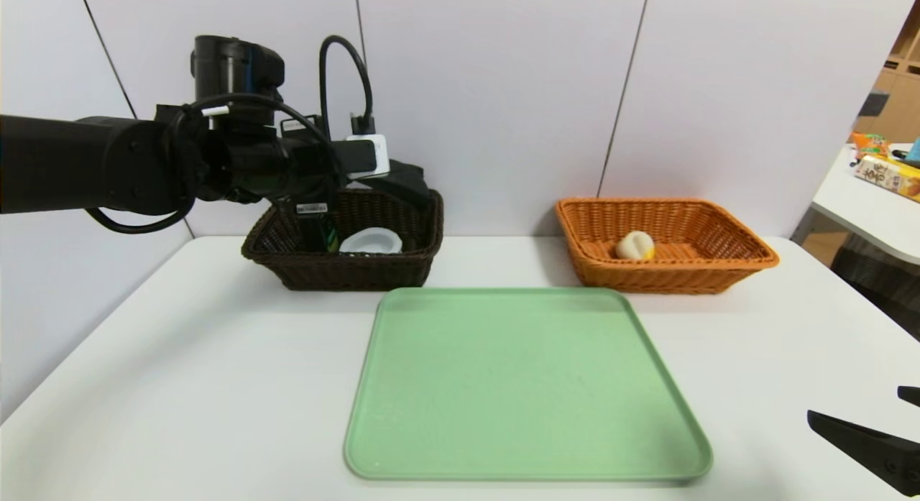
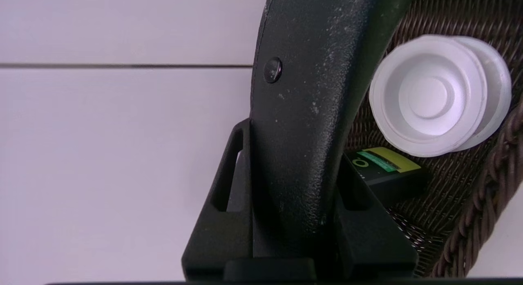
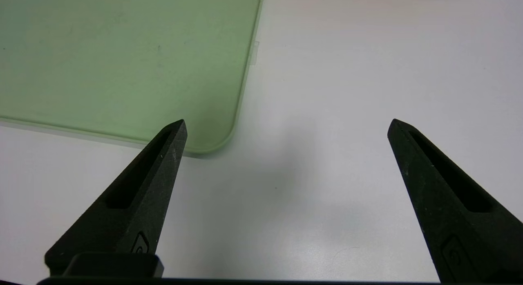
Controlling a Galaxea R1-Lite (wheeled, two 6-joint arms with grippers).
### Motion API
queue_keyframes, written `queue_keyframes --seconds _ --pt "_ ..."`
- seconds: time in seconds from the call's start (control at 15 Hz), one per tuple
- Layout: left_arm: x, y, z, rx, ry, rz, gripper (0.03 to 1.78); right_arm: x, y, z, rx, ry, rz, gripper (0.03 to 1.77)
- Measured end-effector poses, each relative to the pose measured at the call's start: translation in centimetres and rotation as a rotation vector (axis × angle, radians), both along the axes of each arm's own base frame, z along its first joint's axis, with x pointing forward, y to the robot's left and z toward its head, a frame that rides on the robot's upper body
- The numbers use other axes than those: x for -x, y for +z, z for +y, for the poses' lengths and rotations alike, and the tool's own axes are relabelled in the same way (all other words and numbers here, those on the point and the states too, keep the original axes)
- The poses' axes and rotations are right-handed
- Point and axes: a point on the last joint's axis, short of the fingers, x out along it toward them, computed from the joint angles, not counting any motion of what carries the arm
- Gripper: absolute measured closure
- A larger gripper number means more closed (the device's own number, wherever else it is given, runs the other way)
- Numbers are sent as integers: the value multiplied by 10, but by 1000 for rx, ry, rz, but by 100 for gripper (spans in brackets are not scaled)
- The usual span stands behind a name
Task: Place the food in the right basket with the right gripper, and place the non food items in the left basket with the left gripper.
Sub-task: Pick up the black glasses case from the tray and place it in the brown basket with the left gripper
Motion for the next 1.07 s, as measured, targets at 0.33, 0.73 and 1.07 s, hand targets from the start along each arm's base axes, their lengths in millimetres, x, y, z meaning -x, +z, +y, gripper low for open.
queue_keyframes --seconds 0.33,0.73,1.07 --pt "-19 -22 4 -2 29 49 133 0 0 0 1 0 0 10" --pt "-22 -29 4 -3 32 50 133 1 0 0 1 0 -1 10" --pt "-21 -33 4 -3 31 51 74 1 0 0 9 5 -5 10"
